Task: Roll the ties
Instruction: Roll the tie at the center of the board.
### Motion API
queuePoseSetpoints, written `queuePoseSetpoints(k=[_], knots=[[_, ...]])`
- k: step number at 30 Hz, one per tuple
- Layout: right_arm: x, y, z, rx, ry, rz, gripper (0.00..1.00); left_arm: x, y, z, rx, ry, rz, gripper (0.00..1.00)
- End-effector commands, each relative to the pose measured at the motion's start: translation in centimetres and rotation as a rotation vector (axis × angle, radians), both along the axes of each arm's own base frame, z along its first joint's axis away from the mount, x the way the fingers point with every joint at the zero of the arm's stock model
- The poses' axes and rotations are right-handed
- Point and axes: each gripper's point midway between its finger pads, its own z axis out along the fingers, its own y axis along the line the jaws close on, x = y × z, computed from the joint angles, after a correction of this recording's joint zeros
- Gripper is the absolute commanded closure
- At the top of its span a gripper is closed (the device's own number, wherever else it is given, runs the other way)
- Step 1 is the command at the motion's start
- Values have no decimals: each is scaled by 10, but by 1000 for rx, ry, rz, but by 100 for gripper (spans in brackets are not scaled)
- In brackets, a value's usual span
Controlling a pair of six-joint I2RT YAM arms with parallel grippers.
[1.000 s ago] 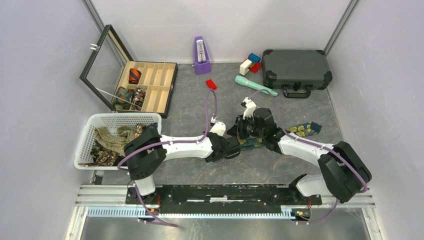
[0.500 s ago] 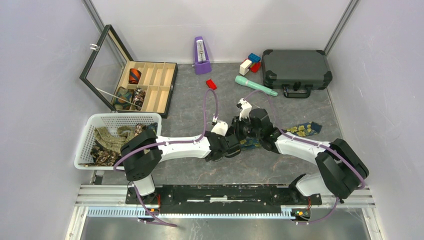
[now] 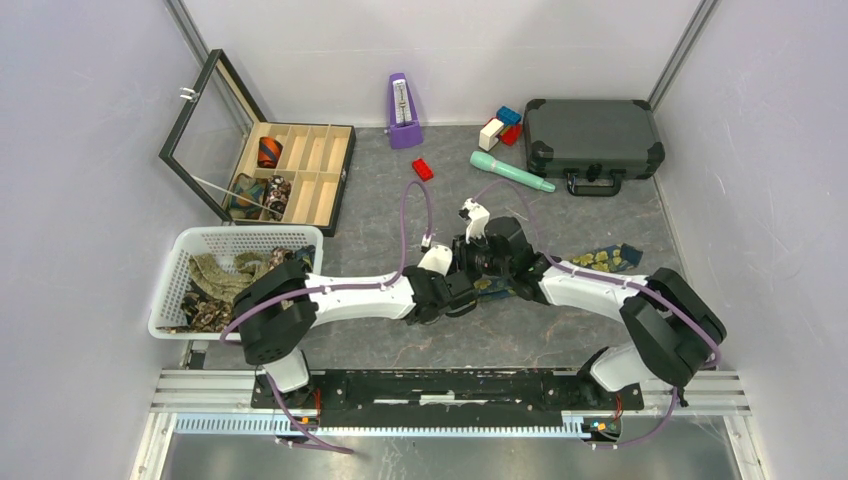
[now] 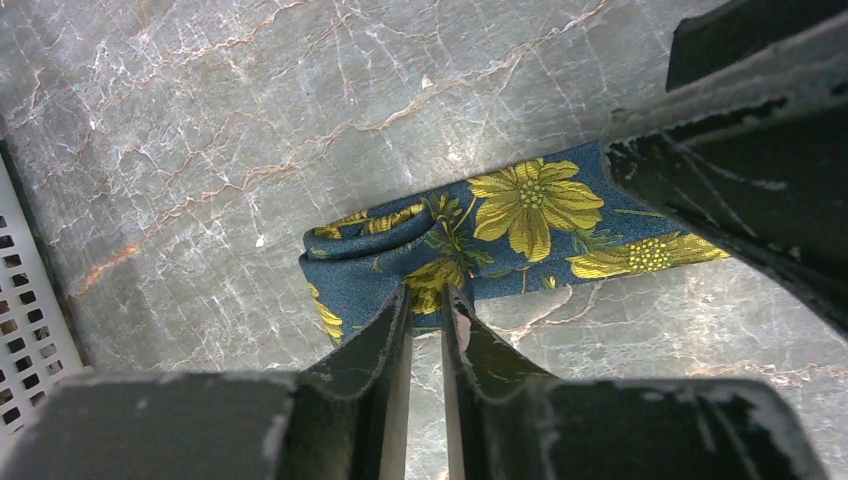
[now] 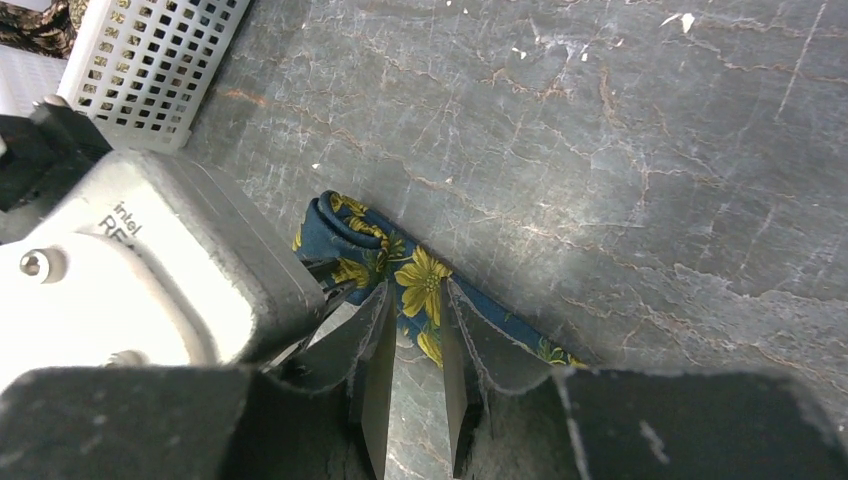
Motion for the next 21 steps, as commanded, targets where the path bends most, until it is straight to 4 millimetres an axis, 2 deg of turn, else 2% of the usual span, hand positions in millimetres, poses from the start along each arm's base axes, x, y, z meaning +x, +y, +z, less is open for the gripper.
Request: queuePoseSetpoints(k=[1,9,14,21], knots=[[2,23,20,42,-54,48,71,3,-9,8,-60,-29,-27,79],[-13,43,11,61,-18,109,71,2,-5,7,-92,-49,-16,98],[-16,47,16,106,-17,137,71,4,-1,11,-129,-80,8,98],[-4,38,42,201,-25,114,64,8,4,16,-195,-116,20,98]])
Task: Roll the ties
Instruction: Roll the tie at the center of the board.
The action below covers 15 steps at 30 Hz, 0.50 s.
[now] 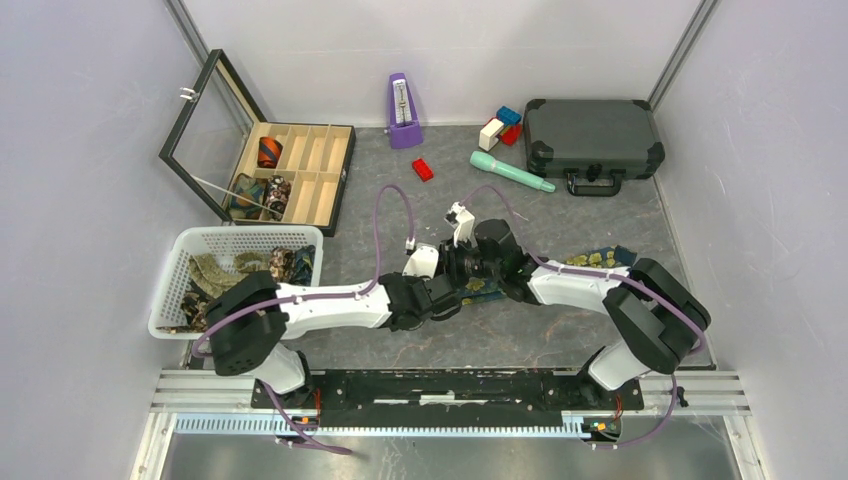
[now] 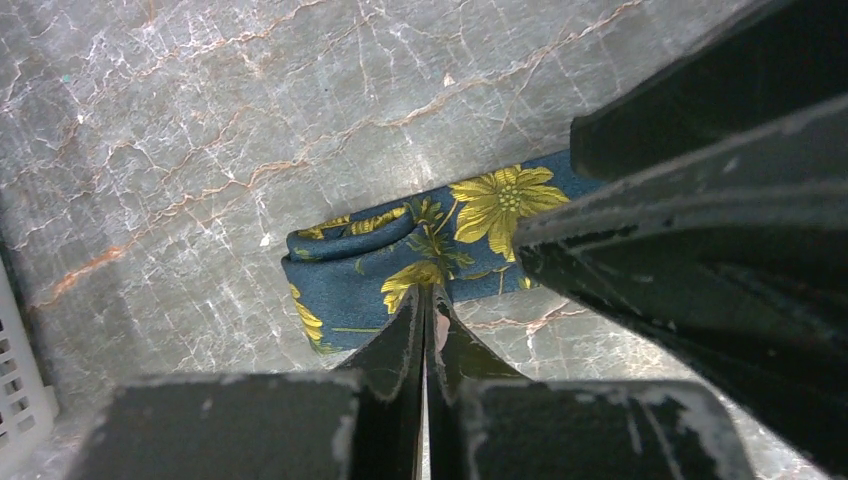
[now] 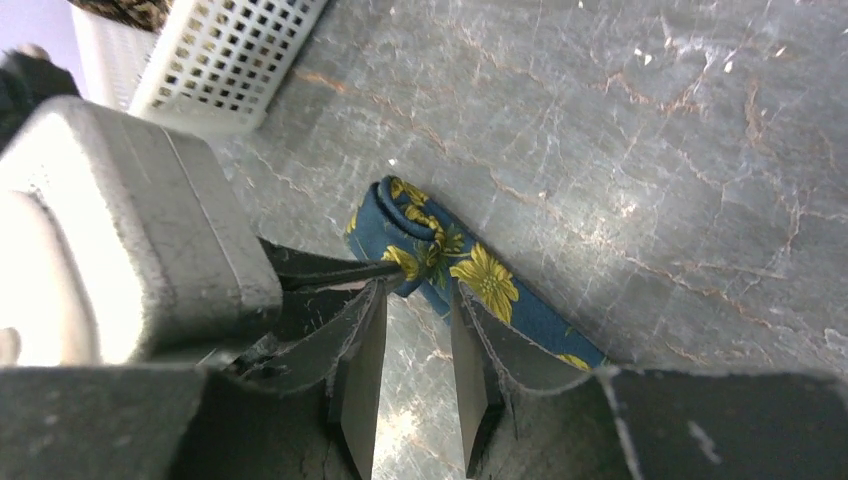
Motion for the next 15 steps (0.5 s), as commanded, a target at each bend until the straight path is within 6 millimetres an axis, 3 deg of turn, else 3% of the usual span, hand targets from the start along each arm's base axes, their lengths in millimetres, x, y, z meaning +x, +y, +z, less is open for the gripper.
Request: queuePoseSetpoints(k=[1,5,15], knots=[[16,4,46,140,-67,-7,63,12,-10,14,-104,-74,16,98],[17,1,44,148,-45,-19,63,13,-6,16,-157,-85,47,98],[-2,16,37,226,30,24,64,16,11,19,-336,-89,99,98]])
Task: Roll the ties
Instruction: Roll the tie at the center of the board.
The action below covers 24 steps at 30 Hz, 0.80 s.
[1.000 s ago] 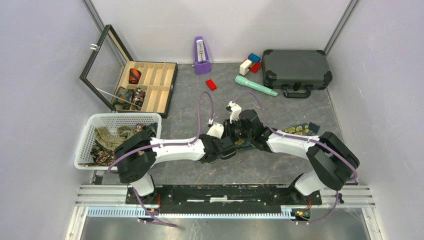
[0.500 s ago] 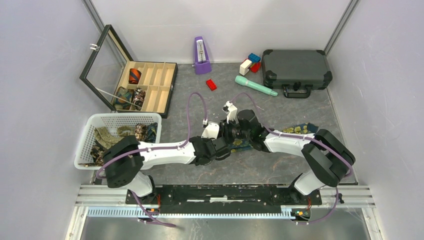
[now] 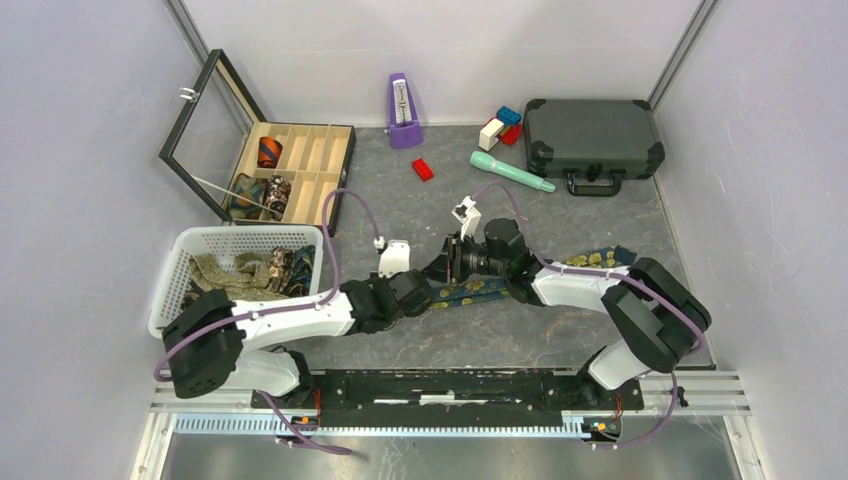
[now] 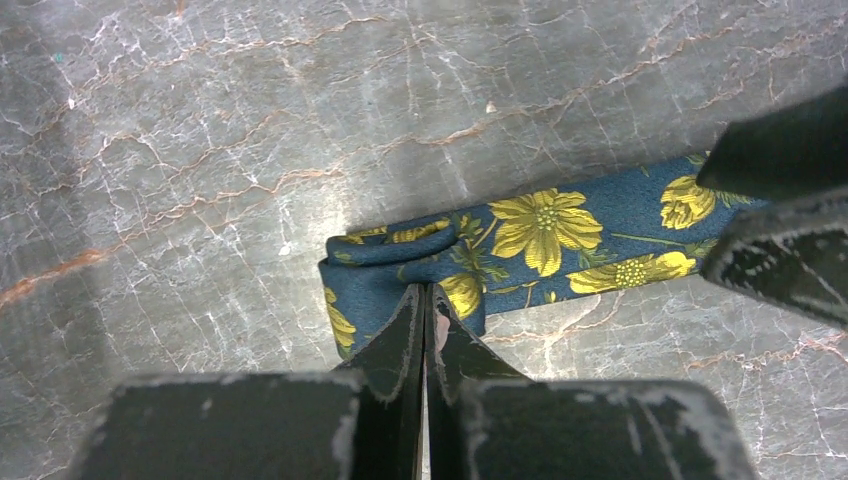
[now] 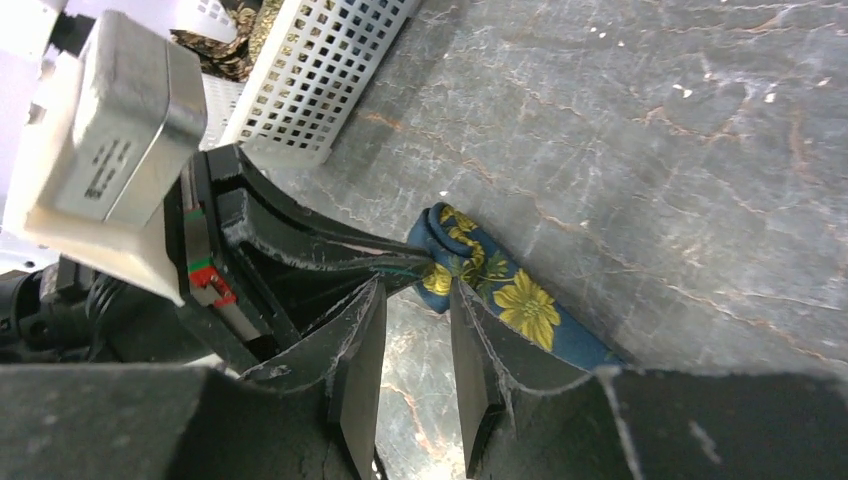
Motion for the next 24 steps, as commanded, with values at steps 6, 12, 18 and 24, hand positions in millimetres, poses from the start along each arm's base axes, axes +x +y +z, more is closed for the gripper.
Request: queuePoseSetpoints(k=[6,12,18,24], knots=[[-15,35,7,59,-3,72,65,8,3,12,-173,-30,53,98],[-19,45,-5,30,14,83,67,5,7,6,-204,-18,56,98],[-21,52,-14,11,25,88,68,4,7,2,-219,-14,53,98],[-21,60,-24,-6,39,90,73,5,7,3,-225,-17,52,98]])
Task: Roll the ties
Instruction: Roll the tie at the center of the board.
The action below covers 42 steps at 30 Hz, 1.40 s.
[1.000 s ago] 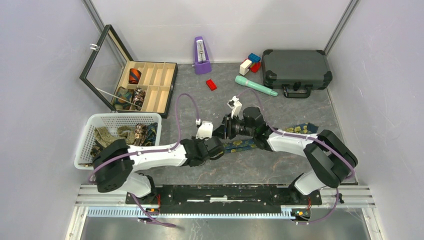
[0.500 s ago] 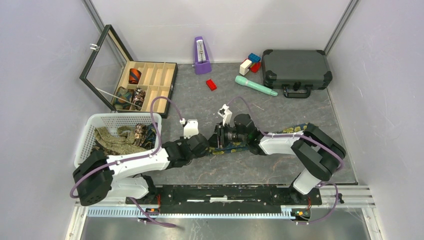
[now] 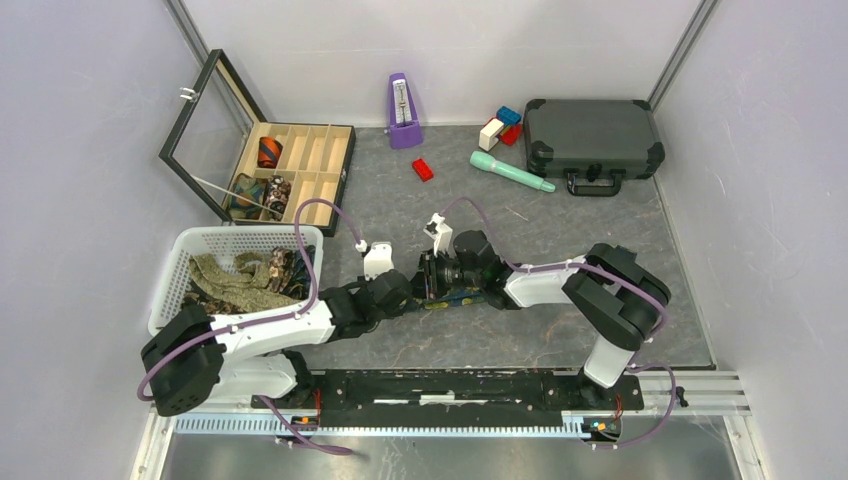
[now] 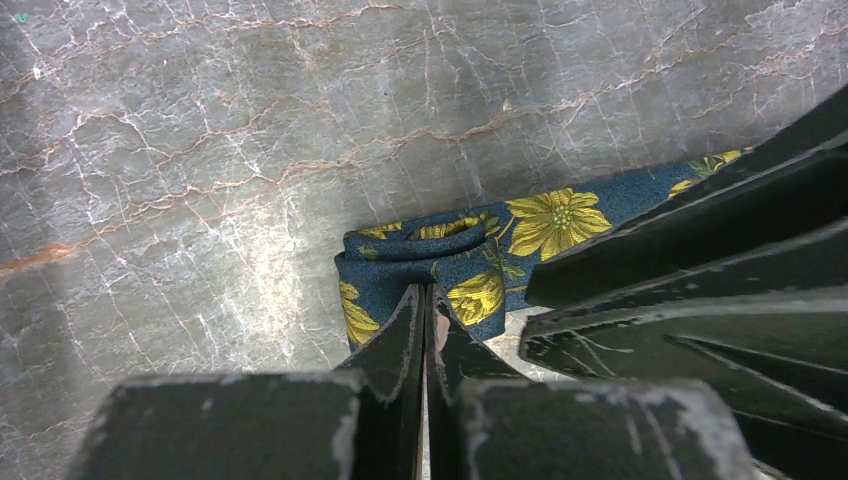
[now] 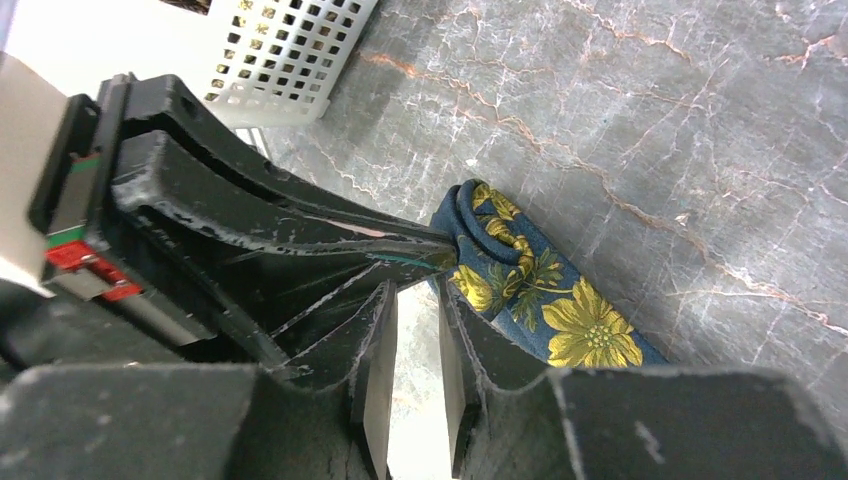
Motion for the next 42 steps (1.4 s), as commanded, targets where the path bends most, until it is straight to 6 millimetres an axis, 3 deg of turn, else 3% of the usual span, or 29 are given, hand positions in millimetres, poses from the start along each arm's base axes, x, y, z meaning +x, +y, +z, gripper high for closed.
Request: queuePoseSetpoints(k=[1,8,16,18,21,24,28,34,42], knots=[[8,15,9,30,-37,-4,73,5,-7,8,-70,-21,25,98],[5,17,-10,11,-10,-3,79,6,-8,8,-71,-19,24,98],[6,13,-33,-47,-13,-7,80,6,-10,14,-88,-23,19,95],[8,11,-38,-63,-16,-12,80,5,-13,23,-101,-21,4,84],[10,9,-43,-84,-22,-17,80,3,-15,38,-115,-21,-12,76],[12,10,-44,-88,-26,-17,80,2,-9,50,-98,-33,-16,51],[14,12,-43,-90,-31,-17,80,2,10,51,-60,-61,6,22],[15,12,-46,-94,-31,-11,80,2,24,34,-87,-23,12,19],[17,10,-49,-106,-35,-15,80,9,19,24,-324,20,-13,31]])
